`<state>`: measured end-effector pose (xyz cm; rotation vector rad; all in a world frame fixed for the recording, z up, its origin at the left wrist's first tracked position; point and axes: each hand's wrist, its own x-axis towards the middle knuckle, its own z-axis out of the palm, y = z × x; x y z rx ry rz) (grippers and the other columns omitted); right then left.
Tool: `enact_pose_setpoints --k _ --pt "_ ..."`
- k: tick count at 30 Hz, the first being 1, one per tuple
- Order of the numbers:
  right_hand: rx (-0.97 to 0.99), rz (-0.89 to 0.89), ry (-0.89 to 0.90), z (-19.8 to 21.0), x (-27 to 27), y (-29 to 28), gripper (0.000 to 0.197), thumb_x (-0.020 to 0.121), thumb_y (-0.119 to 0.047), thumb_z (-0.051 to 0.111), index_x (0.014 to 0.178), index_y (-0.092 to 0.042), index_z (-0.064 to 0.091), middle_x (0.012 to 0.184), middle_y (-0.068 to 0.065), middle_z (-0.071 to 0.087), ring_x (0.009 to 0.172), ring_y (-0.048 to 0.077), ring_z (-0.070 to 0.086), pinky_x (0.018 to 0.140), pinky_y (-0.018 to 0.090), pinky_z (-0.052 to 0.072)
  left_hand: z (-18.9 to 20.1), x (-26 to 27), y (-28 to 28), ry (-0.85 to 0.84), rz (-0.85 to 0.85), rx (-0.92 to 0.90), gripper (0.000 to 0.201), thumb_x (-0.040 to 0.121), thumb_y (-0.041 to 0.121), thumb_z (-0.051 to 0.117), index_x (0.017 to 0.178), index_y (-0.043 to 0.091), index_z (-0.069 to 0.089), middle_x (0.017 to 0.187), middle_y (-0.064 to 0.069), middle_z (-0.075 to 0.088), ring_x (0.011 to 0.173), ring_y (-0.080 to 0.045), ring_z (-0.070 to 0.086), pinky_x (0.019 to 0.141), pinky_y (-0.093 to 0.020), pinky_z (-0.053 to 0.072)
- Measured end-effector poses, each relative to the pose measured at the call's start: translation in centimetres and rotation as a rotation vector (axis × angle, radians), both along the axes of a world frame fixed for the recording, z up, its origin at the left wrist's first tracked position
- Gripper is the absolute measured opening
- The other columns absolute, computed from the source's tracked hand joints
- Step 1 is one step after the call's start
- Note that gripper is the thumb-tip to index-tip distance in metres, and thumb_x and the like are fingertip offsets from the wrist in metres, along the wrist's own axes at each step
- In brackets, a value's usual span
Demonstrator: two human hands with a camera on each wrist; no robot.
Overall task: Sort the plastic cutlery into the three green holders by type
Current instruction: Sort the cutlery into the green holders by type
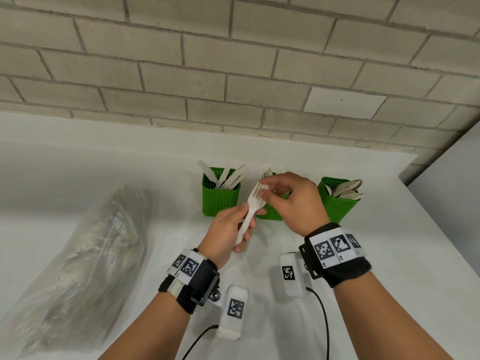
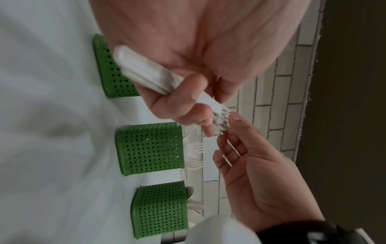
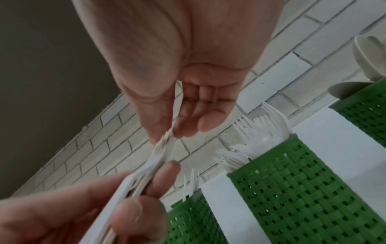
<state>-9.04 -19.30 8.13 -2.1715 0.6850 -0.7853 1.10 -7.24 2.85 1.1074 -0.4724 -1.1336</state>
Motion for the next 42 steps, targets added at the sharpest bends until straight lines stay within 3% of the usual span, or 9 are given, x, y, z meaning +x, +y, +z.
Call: enact_pose_setpoints --k 9,16,21,24,29,32,36,40,42 --pt "0.063 -0.026 -0.016 2.3 -1.2 -0.8 0.007 0.087 -0.009 0.066 0.085 -0.014 0.070 0.081 -0.005 0.069 0.063 0.004 0.062 0.058 0.013 0.044 -0.4 0.1 0.4 -0.082 0.039 0.053 0.032 0.103 0.019 0.041 0.116 -0.001 0.064 0.064 0.012 0.059 0.052 -0.008 0.043 0.038 -0.021 0.032" --pt "-0.096 -0.365 -0.247 6.5 -3.4 -3.9 0.003 0.093 -0.015 0.060 0.091 -0.015 0.063 0.083 0.006 0.068 0.061 0.013 0.066 0.053 0.021 0.053 -1.3 1.1 0.4 -0.007 0.100 0.090 0.036 0.102 0.022 0.038 0.108 0.004 0.068 0.065 0.004 0.041 0.044 -0.007 0.028 0.038 -0.018 0.017" --pt "-0.337 -0.304 0.070 3.2 -2.3 -5.2 0.010 0.093 -0.012 0.059 0.094 -0.013 0.069 0.095 0.008 0.068 0.079 0.022 0.066 0.077 0.035 0.054 -0.7 0.2 0.0 -0.070 0.049 0.069 0.033 0.102 0.023 0.041 0.108 0.008 0.069 0.065 0.004 0.042 0.045 -0.008 0.029 0.040 -0.019 0.017" --pt "-0.334 -0.218 0.295 0.7 -1.6 -4.7 0.017 0.094 -0.013 0.058 0.103 -0.009 0.071 0.105 0.010 0.065 0.092 0.027 0.062 0.082 0.029 0.045 -0.2 -0.3 -0.1 -0.127 0.043 0.042 0.029 0.102 0.024 0.044 0.105 0.012 0.071 0.065 0.005 0.044 0.048 -0.008 0.031 0.042 -0.020 0.018" --pt "-0.031 -0.038 0.104 0.8 -0.5 -0.7 0.012 0.090 -0.022 0.065 0.096 -0.015 0.073 0.088 -0.003 0.069 0.075 0.009 0.065 0.071 0.026 0.051 0.4 -0.7 -0.5 -0.206 0.041 0.010 0.034 0.101 0.023 0.048 0.080 0.003 0.066 0.076 0.001 0.065 0.046 -0.010 0.033 0.040 -0.020 0.022" --pt "0.102 -0.019 0.013 0.9 -1.2 0.1 0.005 0.088 -0.010 0.067 0.091 -0.012 0.071 0.073 0.000 0.070 0.061 0.009 0.067 0.059 0.029 0.053 0.3 -0.9 -0.7 -0.309 0.032 0.016 0.030 0.100 0.023 0.051 0.093 0.002 0.070 0.073 -0.003 0.056 0.055 -0.011 0.043 0.044 -0.023 0.032" --pt "-0.026 -0.240 -0.110 2.6 -4.9 -2.9 0.013 0.091 -0.013 0.064 0.101 -0.014 0.072 0.074 0.003 0.071 0.059 0.010 0.065 0.062 0.027 0.054 -0.5 -0.7 -0.3 -0.360 0.107 0.062 0.022 0.098 0.016 0.053 0.105 0.027 0.070 0.091 0.007 0.063 0.082 -0.005 0.055 0.064 -0.020 0.047" --pt "-0.425 -0.463 -0.083 5.1 -9.7 -7.6 0.023 0.096 -0.020 0.054 0.111 -0.014 0.071 0.094 0.013 0.070 0.071 0.026 0.068 0.068 0.018 0.048 -0.8 -0.6 0.2 -0.284 0.123 0.062 0.020 0.097 0.012 0.053 0.102 0.022 0.070 0.093 0.002 0.063 0.080 -0.010 0.058 0.060 -0.022 0.048" --pt "-0.508 -0.528 -0.051 5.5 -11.1 -9.1 0.026 0.096 -0.017 0.052 0.113 -0.013 0.070 0.095 0.016 0.066 0.071 0.031 0.065 0.073 0.028 0.050 -0.7 -0.9 0.1 -0.275 0.097 0.057 0.019 0.097 0.010 0.053 0.101 0.018 0.070 0.093 0.001 0.062 0.077 -0.010 0.059 0.059 -0.023 0.048"
